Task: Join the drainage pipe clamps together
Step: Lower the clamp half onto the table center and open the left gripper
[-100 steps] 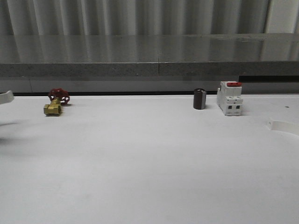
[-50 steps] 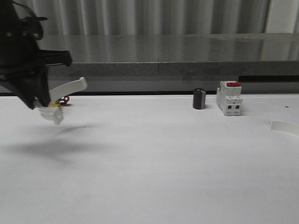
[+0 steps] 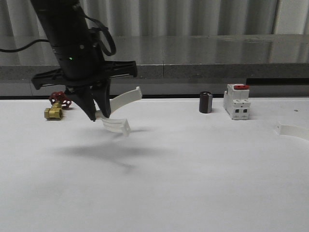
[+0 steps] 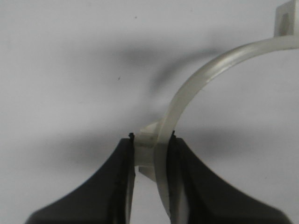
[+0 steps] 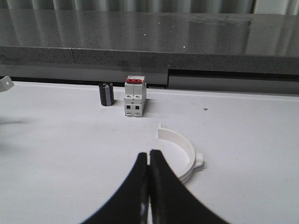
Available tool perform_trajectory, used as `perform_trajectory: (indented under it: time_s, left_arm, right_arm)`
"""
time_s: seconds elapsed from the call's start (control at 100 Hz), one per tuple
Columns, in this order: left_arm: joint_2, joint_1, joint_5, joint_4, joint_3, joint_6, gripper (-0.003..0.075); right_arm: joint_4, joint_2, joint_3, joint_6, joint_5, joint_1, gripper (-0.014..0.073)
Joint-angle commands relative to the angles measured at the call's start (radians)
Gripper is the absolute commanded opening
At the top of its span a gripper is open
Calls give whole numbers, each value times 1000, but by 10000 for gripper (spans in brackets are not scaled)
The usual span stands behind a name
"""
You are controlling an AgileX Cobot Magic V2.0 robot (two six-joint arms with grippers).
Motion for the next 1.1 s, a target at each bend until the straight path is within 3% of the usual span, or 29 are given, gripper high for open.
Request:
perform_trajectory:
  time_s: [0.0, 0.24, 0.8, 0.94, 1.09]
  left_arm:
    - [-17, -29, -13, 32, -57, -74, 9]
    - [50, -75, -17, 72, -82, -163, 9]
    - [94, -93, -32, 69, -86, -194, 29]
    - [94, -93, -30, 67, -86, -194, 181]
    - [94, -93, -30, 65, -86, -194, 471]
  right_arm:
    - [-8, -20, -15, -7, -72, -2, -66]
    - [-8, -20, -15, -7, -72, -2, -66]
    - [-8, -20, -15, -7, -72, -2, -66]
    - [-8, -20, -15, -7, -72, -2, -66]
    - [-8, -20, -15, -7, -72, -2, -66]
